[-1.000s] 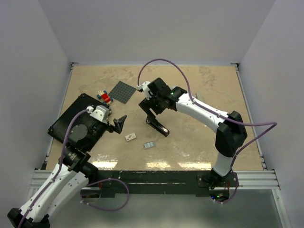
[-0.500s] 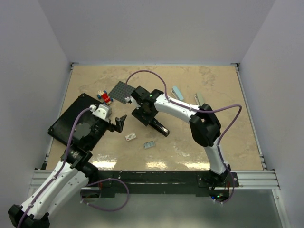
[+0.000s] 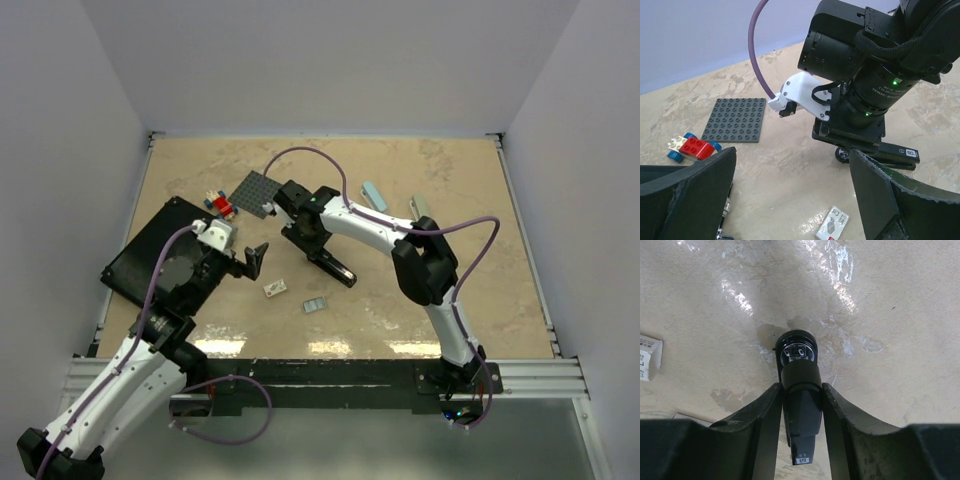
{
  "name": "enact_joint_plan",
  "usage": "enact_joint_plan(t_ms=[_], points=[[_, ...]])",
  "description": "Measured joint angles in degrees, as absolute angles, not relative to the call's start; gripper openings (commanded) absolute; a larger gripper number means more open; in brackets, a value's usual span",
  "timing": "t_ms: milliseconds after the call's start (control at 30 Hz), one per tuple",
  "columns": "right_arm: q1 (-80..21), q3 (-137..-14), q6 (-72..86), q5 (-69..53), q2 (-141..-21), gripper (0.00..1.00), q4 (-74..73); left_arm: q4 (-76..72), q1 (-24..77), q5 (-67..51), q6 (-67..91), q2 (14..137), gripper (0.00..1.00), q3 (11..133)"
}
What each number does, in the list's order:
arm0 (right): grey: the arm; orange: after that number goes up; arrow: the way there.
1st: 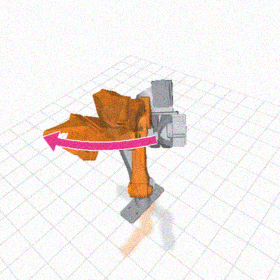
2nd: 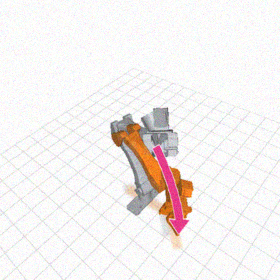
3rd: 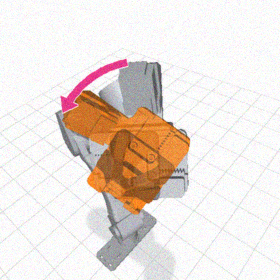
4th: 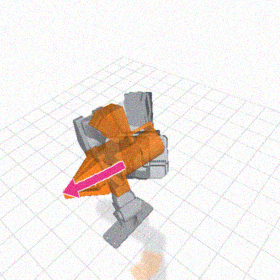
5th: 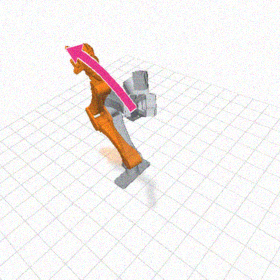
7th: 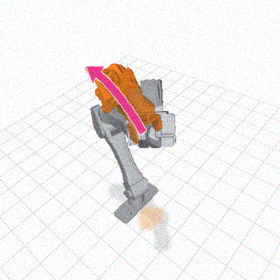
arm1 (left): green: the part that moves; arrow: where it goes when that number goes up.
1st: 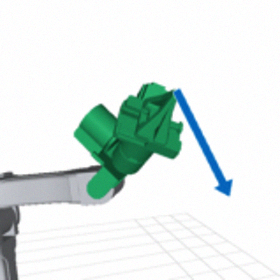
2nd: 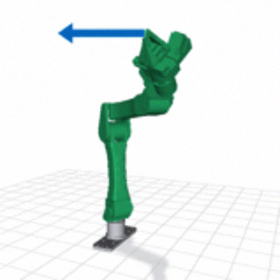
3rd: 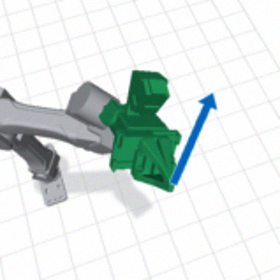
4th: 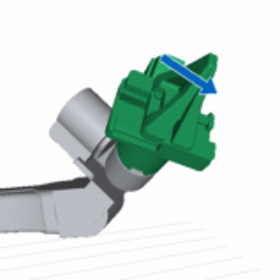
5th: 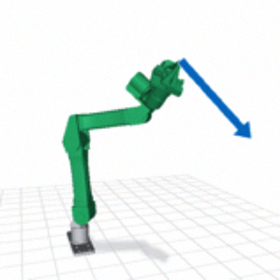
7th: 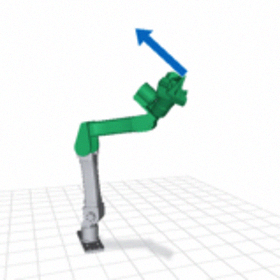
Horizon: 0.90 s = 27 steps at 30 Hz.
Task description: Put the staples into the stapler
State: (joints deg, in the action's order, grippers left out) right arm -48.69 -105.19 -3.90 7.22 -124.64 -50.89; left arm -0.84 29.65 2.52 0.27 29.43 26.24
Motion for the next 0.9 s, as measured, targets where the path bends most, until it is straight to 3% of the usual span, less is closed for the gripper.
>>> enact_joint_plan(t_ms=[167, 400, 733, 900], points=[[-48.69, -105.19, -4.14, 8.1, -124.6, 0.0, -51.05, -0.86, 29.65, 1.98, 0.3, 29.87, 0.99, 26.24], [-48.69, -101.3, -4.49, 7.81, -120.73, 0.0, -48.66, -1.72, 29.65, 1.5, 4.21, 31.79, 0.96, 26.24], [-48.69, -88.49, -7.42, 3.14, -96.31, 0.0, -37.19, -7.62, 29.63, 0.23, 25.41, 43.22, 0.9, 25.36], [-48.69, -82.54, -8.88, 0.32, -88.79, 0.0, -31.29, -12.38, 29.36, -4.95, 28.05, 49.28, 0.88, 25.8]])
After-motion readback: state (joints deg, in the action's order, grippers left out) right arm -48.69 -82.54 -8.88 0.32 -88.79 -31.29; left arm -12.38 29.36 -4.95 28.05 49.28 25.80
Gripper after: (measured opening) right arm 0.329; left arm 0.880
